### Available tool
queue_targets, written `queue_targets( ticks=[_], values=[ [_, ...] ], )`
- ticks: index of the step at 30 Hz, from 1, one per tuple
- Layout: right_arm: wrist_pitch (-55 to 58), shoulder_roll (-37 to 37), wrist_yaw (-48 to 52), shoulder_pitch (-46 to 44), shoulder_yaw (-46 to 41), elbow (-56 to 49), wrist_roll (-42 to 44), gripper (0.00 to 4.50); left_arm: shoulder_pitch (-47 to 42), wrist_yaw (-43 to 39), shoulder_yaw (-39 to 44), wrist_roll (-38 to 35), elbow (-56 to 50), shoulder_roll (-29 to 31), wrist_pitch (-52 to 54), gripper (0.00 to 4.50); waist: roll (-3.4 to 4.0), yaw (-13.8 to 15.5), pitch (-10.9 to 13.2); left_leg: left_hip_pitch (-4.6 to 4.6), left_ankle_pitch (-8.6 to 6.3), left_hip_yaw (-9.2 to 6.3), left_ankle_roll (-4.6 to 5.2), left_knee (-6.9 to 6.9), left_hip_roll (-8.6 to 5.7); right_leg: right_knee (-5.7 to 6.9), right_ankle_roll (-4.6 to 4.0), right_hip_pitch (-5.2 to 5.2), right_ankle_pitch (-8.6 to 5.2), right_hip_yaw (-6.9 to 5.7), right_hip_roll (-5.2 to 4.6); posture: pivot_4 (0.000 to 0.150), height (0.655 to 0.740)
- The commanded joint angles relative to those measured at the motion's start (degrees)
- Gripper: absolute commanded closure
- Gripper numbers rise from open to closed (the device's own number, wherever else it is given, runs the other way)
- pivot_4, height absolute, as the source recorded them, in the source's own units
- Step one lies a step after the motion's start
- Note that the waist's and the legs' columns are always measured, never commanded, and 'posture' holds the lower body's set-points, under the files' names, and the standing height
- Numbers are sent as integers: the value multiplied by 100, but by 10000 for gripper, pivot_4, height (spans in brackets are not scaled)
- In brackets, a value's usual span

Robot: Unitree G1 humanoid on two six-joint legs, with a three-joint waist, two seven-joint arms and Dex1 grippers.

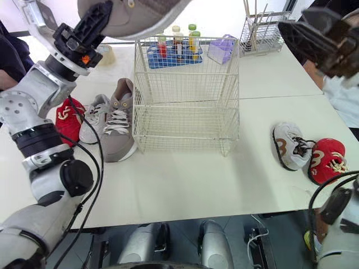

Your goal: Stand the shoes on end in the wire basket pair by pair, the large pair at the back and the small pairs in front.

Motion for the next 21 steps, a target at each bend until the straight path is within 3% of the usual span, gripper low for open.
queue_targets(
  ticks=[1,7,21],
  values=[
    [-213,651,-676,25,189,-704,576,530,-37,186,-67,-450,-306,-142,-260,40307,2,-18,0,0,1,2,-1,0,0,2,0,-1,1,1,1,1500,7400],
    [-955,1652,-1013,-758,1199,-569,372,530,53,297,-379,-680,-335,-275,-349,40307,3,-34,0,2,3,1,-5,0,1,6,-1,-4,1,4,8,1500,7400],
    [-1650,1852,-674,-1745,1836,81,440,530,472,501,-825,-754,-521,-267,-610,40307,3,-25,0,-4,2,-2,-2,-3,0,-2,0,-4,2,1,10,1500,7400]
  ],
)
